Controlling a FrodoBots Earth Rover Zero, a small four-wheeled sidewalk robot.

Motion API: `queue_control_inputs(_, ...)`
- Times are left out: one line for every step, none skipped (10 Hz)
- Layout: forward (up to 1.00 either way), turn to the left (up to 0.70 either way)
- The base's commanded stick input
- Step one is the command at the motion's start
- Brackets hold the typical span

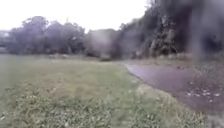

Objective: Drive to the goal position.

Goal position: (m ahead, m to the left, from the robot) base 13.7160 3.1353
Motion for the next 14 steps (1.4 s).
queue_control_inputs(0.45,0.27)
queue_control_inputs(0.45,0.27)
queue_control_inputs(0.45,0.27)
queue_control_inputs(0.45,0.27)
queue_control_inputs(0.45,0.27)
queue_control_inputs(0.45,0.27)
queue_control_inputs(0.45,0.27)
queue_control_inputs(0.45,0.27)
queue_control_inputs(0.45,0.27)
queue_control_inputs(0.45,0.27)
queue_control_inputs(0.45,0.27)
queue_control_inputs(0.45,0.27)
queue_control_inputs(0.45,0.27)
queue_control_inputs(0.45,0.27)
